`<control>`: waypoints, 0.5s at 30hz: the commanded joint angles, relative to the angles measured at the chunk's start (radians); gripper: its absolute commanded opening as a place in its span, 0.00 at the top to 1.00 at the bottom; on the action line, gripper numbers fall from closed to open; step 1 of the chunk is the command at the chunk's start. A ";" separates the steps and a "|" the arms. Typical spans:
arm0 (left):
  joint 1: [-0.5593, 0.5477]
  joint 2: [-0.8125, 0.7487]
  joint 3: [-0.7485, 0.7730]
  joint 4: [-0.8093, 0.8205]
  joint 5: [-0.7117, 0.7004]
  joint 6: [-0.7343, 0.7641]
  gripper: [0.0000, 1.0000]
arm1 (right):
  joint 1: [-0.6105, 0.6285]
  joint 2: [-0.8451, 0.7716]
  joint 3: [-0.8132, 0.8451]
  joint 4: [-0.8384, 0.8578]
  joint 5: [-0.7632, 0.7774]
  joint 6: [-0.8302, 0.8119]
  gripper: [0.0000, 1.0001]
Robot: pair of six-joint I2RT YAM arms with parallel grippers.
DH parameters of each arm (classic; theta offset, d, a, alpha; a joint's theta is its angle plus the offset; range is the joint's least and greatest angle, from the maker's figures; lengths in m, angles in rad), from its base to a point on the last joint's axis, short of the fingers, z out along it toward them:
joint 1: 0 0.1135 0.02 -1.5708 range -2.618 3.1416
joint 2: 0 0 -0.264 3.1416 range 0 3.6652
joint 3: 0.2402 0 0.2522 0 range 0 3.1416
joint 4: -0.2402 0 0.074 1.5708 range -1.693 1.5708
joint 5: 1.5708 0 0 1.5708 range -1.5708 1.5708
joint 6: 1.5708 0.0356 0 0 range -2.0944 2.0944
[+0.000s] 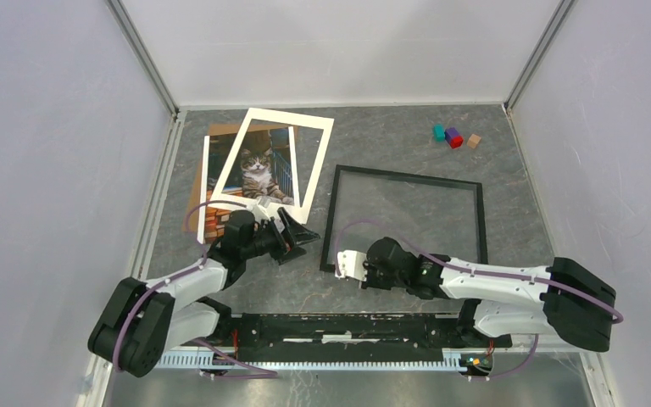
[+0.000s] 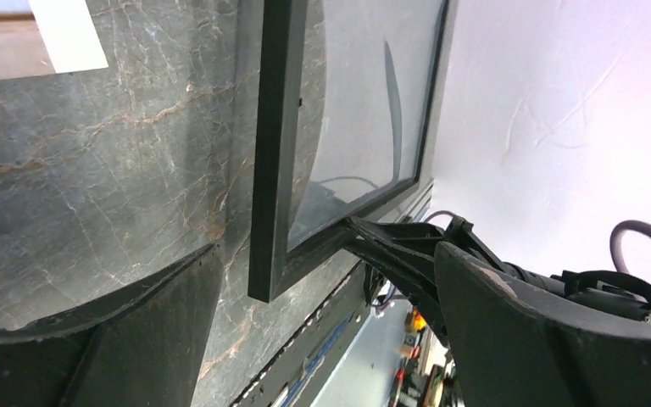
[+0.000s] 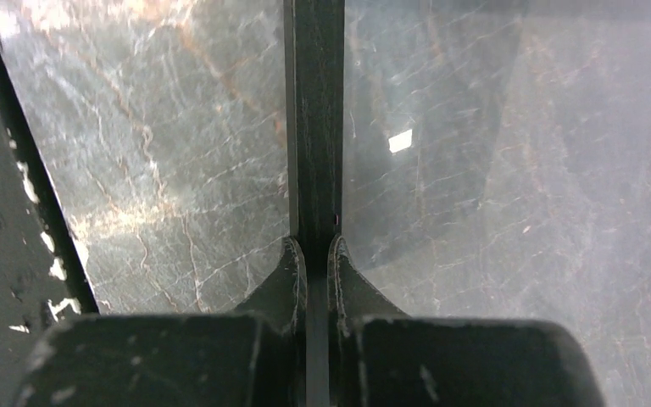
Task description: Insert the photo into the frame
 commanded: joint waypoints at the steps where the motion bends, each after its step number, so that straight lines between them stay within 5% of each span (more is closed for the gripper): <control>1: 0.004 -0.126 -0.071 0.220 -0.134 -0.136 0.00 | -0.003 -0.037 0.106 0.057 0.075 0.087 1.00; 7: -0.017 -0.283 -0.113 0.124 -0.260 -0.162 0.00 | -0.014 -0.003 0.153 0.097 0.088 0.118 1.00; 15: -0.203 -0.224 -0.119 0.144 -0.472 -0.232 0.00 | -0.054 0.053 0.229 0.134 0.070 0.138 1.00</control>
